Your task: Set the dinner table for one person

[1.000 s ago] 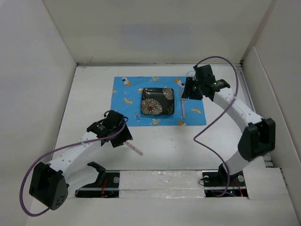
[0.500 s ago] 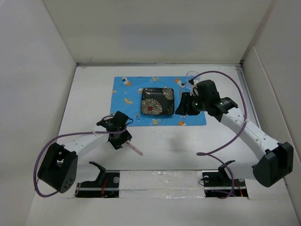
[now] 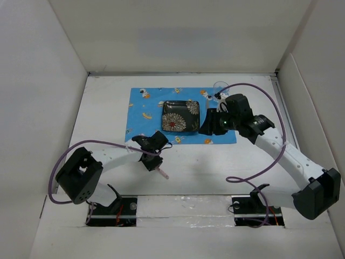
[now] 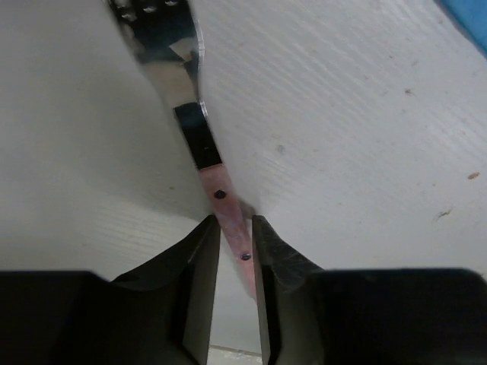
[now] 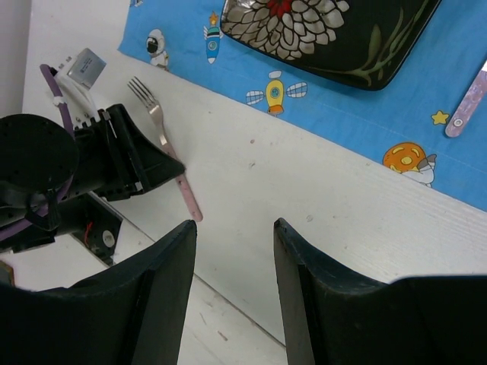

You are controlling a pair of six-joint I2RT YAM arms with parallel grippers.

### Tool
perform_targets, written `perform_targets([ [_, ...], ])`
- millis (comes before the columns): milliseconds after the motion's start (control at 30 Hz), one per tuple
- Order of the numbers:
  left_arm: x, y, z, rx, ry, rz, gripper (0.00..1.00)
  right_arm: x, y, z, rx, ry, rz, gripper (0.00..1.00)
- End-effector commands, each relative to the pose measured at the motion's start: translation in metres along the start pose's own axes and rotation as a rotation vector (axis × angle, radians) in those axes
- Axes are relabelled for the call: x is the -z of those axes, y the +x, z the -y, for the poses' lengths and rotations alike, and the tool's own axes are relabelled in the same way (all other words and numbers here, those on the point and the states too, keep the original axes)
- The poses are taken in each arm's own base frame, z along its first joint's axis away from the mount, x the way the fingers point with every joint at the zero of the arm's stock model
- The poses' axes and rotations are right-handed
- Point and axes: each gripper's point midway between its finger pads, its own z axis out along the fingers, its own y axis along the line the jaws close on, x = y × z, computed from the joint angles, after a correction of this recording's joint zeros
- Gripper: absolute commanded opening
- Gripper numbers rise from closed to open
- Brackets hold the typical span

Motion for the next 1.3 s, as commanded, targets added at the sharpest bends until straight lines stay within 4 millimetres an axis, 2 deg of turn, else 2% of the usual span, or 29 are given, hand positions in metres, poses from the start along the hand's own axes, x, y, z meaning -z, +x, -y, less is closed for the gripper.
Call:
perform_targets([
  [0, 0.001, -0.003, -0.032, 0.032, -0.1, 0.036, 0.19, 0.008, -0.012, -0.009, 0.035, -0.02, 0.065, 0.5],
  [67, 0.001, -0.002, -0.038, 0.027, -0.112, 0.037, 0.1, 0.01, -0.012, -0.009, 0.036, -0.018, 0.064, 0.5],
  [100, 0.002, -0.002, -0.041, 0.028, -0.111, 0.039, 0.0, 0.012, -0.012, -0.01, 0.035, -0.018, 0.068, 0.5],
  [167, 0.01, -0.006, -0.043, 0.002, -0.109, 0.053, 0.0, 0.017, -0.014, -0.011, 0.037, -0.014, 0.078, 0.5],
  [233, 0.026, -0.017, -0.033, -0.028, -0.084, 0.093, 0.0, 0.023, -0.019, -0.007, 0.026, 0.001, 0.091, 0.51],
  [267, 0.067, -0.049, -0.019, -0.084, -0.045, 0.209, 0.0, 0.03, -0.022, -0.004, 0.024, 0.018, 0.103, 0.51],
  [300, 0.068, -0.049, -0.02, -0.114, -0.048, 0.209, 0.0, 0.031, -0.024, -0.001, 0.018, 0.025, 0.109, 0.51],
  [367, 0.089, -0.073, -0.015, -0.184, -0.046, 0.294, 0.0, 0.033, -0.026, 0.005, 0.009, 0.046, 0.123, 0.51],
  [400, 0.106, -0.085, -0.001, -0.254, -0.022, 0.33, 0.0, 0.033, -0.027, 0.006, 0.004, 0.05, 0.127, 0.5],
  [467, 0.114, -0.103, 0.011, -0.334, -0.02, 0.358, 0.0, 0.036, -0.033, 0.012, -0.015, 0.068, 0.152, 0.45],
  [500, 0.116, -0.116, 0.025, -0.348, -0.025, 0.368, 0.0, 0.035, -0.033, 0.012, -0.024, 0.066, 0.155, 0.44],
  [533, 0.117, -0.121, 0.033, -0.451, -0.026, 0.375, 0.0, 0.034, -0.038, 0.015, -0.032, 0.073, 0.169, 0.44],
  [600, 0.114, -0.137, 0.062, -0.512, -0.025, 0.411, 0.0, 0.037, -0.044, 0.017, -0.038, 0.082, 0.184, 0.43],
  [633, 0.114, -0.142, 0.071, -0.549, -0.026, 0.425, 0.0, 0.038, -0.046, 0.022, -0.048, 0.104, 0.185, 0.43],
  [667, 0.104, -0.147, 0.084, -0.637, -0.04, 0.435, 0.0, 0.039, -0.048, 0.026, -0.054, 0.118, 0.189, 0.43],
  [733, 0.102, -0.166, 0.101, -0.681, -0.022, 0.484, 0.0, 0.041, -0.05, 0.028, -0.057, 0.142, 0.189, 0.43],
  [767, 0.097, -0.173, 0.115, -0.72, 0.03, 0.489, 0.0, 0.043, -0.051, 0.032, -0.059, 0.155, 0.193, 0.43],
  [800, 0.085, -0.178, 0.121, -0.732, 0.048, 0.452, 0.0, 0.043, -0.051, 0.034, -0.062, 0.163, 0.19, 0.43],
  [833, 0.078, -0.196, 0.115, -0.688, 0.047, 0.427, 0.0, 0.043, -0.049, 0.04, -0.072, 0.185, 0.186, 0.43],
  [900, 0.062, -0.204, 0.118, -0.699, 0.065, 0.388, 0.0, 0.045, -0.047, 0.046, -0.083, 0.205, 0.182, 0.44],
  [967, 0.056, -0.222, 0.116, -0.684, 0.046, 0.417, 0.0, 0.047, -0.041, 0.057, -0.099, 0.243, 0.18, 0.44],
  [1100, 0.036, -0.234, 0.122, -0.704, 0.032, 0.403, 0.0, 0.046, -0.032, 0.074, -0.133, 0.277, 0.176, 0.45],
  [1267, 0.008, -0.233, 0.127, -0.726, 0.021, 0.356, 0.0, 0.041, -0.021, 0.084, -0.154, 0.296, 0.142, 0.46],
])
